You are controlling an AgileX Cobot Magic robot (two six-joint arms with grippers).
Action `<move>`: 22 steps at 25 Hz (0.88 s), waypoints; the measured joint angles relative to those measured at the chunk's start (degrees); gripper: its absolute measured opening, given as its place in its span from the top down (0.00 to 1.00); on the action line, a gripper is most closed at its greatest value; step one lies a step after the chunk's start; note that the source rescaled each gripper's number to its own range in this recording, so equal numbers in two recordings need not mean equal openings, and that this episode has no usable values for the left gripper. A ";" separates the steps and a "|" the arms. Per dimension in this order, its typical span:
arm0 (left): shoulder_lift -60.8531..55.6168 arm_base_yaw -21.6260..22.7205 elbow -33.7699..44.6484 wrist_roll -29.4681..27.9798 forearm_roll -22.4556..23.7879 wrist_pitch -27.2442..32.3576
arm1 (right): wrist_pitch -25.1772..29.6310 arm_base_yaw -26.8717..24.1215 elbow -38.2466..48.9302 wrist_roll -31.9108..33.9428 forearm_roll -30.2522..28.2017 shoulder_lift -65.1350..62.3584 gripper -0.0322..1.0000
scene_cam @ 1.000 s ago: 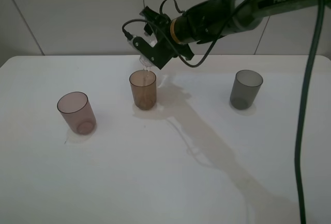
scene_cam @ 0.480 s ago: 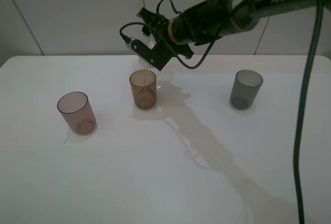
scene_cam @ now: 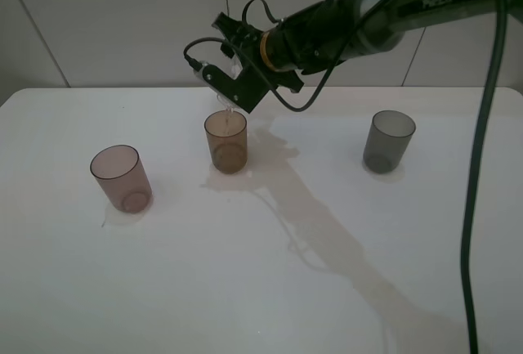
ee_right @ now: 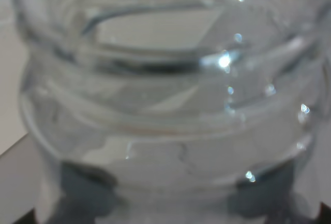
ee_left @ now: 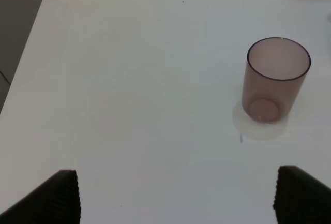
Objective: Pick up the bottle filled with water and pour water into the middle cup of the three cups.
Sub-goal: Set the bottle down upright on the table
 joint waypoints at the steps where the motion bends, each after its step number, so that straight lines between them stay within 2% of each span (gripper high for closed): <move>1: 0.00 0.00 0.00 0.00 0.00 0.00 | 0.55 0.28 0.00 0.00 0.00 0.00 0.95; 7: 0.00 0.00 0.00 0.00 0.00 0.00 | 1.44 1.16 0.00 0.00 -0.04 0.00 0.95; 22: 0.00 0.00 0.00 0.00 0.00 0.00 | 7.68 3.52 0.00 0.00 0.01 -0.06 0.95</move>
